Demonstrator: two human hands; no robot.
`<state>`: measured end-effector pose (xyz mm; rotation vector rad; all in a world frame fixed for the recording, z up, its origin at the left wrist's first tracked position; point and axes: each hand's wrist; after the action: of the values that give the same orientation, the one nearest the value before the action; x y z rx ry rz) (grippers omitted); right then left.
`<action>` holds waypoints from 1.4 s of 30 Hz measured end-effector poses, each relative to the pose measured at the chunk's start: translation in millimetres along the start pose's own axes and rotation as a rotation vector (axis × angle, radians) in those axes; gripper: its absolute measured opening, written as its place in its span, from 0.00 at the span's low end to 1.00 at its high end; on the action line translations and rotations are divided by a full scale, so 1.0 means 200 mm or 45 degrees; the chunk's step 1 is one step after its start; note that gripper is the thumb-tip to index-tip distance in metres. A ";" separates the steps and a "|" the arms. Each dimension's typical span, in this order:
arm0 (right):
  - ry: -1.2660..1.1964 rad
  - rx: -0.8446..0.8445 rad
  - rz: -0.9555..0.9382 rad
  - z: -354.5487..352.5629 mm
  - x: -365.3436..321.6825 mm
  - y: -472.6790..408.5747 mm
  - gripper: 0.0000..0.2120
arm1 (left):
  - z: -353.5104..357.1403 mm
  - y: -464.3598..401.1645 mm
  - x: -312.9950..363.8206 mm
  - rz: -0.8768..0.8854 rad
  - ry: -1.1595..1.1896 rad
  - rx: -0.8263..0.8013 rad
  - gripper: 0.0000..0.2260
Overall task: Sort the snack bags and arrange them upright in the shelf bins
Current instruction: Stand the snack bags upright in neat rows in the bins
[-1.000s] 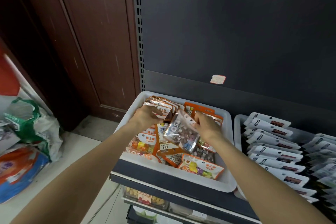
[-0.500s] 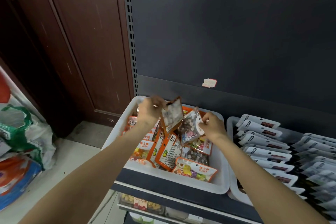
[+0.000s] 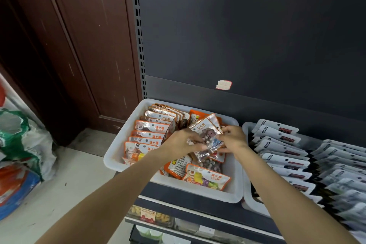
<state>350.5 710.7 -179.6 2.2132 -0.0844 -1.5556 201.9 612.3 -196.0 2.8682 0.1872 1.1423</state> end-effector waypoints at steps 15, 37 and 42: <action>0.357 -0.003 -0.320 -0.07 -0.01 -0.09 0.11 | -0.14 -0.19 0.03 -0.067 -0.449 0.095 0.16; 0.967 0.198 -1.016 0.26 -0.23 -0.01 0.07 | -0.37 0.13 -0.31 -0.286 -0.632 -0.027 0.16; 0.937 0.141 -1.025 0.30 -0.24 -0.02 0.07 | -0.36 0.14 -0.28 -0.340 -0.538 0.057 0.18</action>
<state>276.3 710.2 -155.3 2.9470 1.0653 -0.9182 114.9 576.4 -178.7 2.9213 0.5566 0.4813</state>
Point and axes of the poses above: each hand's wrist, its own y-axis away from the middle knuckle, its own z-axis out of the palm, x = y × z, and after that the axes turned 9 degrees about -y, right-handed
